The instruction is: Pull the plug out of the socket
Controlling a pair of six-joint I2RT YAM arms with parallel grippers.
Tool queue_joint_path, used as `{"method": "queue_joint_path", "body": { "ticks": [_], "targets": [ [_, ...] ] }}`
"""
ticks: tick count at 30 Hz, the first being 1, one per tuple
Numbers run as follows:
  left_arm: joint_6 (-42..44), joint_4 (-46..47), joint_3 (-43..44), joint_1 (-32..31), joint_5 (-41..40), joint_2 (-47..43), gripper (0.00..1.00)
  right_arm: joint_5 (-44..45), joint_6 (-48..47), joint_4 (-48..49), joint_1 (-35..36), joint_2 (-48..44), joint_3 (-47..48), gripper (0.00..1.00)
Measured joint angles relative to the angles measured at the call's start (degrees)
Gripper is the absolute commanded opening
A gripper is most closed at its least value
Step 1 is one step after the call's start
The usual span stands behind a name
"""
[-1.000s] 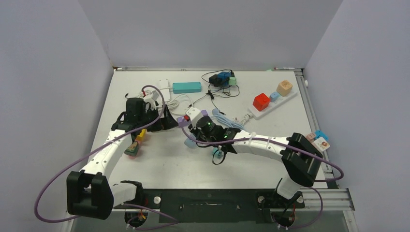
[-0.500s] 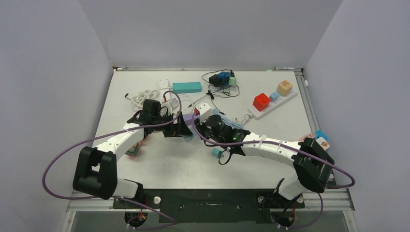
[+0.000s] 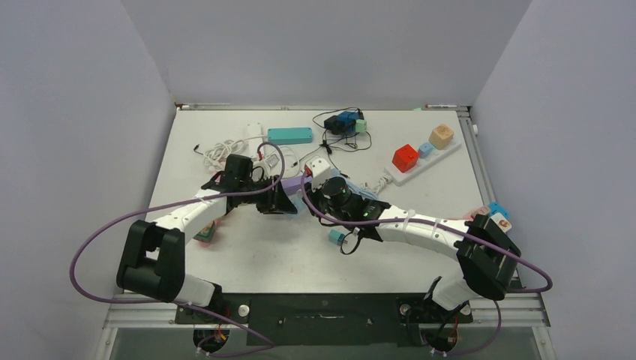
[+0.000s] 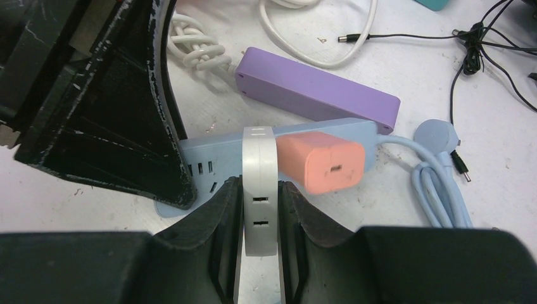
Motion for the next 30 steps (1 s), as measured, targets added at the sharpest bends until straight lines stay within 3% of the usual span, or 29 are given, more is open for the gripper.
{"method": "queue_joint_path", "body": {
  "ticks": [3, 5, 23, 30],
  "targets": [
    [-0.44, 0.11, 0.00, -0.15, -0.22, 0.79, 0.06, -0.17, -0.02, -0.09, -0.35, -0.04, -0.11, 0.05],
    [-0.76, 0.22, 0.00, -0.09, -0.24, 1.16, 0.00, -0.48, -0.02, -0.15, -0.68, -0.04, -0.15, 0.05],
    [-1.31, 1.66, 0.09, -0.37, -0.04, 1.95, 0.00, -8.00, 2.16, 0.31, -5.46, -1.70, -1.99, 0.05],
    [-1.20, 0.63, 0.17, -0.09, 0.35, 2.38, 0.00, -1.27, 1.40, 0.33, -0.98, -1.70, -2.34, 0.05]
  ]
}}
